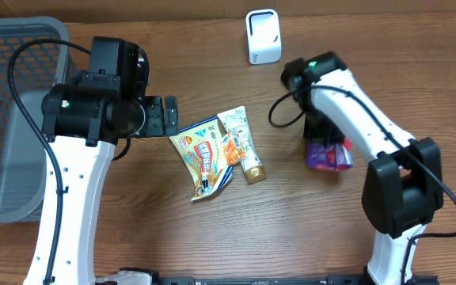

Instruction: Scan the item barcode

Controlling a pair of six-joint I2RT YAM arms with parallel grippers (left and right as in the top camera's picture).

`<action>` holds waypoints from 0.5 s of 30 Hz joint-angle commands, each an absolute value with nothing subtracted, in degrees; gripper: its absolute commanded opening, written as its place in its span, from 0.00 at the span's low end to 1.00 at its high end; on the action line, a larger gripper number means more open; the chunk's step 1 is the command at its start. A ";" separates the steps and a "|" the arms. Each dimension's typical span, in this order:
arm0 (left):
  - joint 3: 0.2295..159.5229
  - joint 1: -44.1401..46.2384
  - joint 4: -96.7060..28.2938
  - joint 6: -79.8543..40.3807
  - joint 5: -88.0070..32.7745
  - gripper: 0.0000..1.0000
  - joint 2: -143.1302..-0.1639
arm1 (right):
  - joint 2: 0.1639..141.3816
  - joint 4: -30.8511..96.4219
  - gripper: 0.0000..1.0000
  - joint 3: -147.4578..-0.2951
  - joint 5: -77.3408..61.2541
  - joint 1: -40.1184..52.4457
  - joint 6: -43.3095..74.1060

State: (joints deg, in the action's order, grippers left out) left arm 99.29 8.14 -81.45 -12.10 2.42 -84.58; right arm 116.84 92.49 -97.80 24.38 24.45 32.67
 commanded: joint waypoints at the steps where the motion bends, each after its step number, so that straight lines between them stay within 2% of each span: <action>1: 100.33 7.90 -81.41 -12.88 3.01 1.00 -85.03 | 115.20 92.20 0.15 -97.45 24.75 27.94 33.47; 5: 100.33 7.90 -81.41 -12.88 3.01 1.00 -85.03 | 115.20 90.15 0.18 -97.45 21.19 34.39 33.50; 8: 100.33 7.90 -81.41 -12.88 3.01 1.00 -85.03 | 115.20 88.18 0.26 -97.45 19.97 38.20 34.09; 11: 100.33 7.90 -81.41 -12.86 3.03 1.00 -85.03 | 115.20 85.97 0.29 -97.47 16.71 40.97 34.54; 15: 100.33 7.90 -81.41 -12.86 3.01 1.00 -85.03 | 115.20 84.20 0.30 -97.82 13.13 43.05 34.54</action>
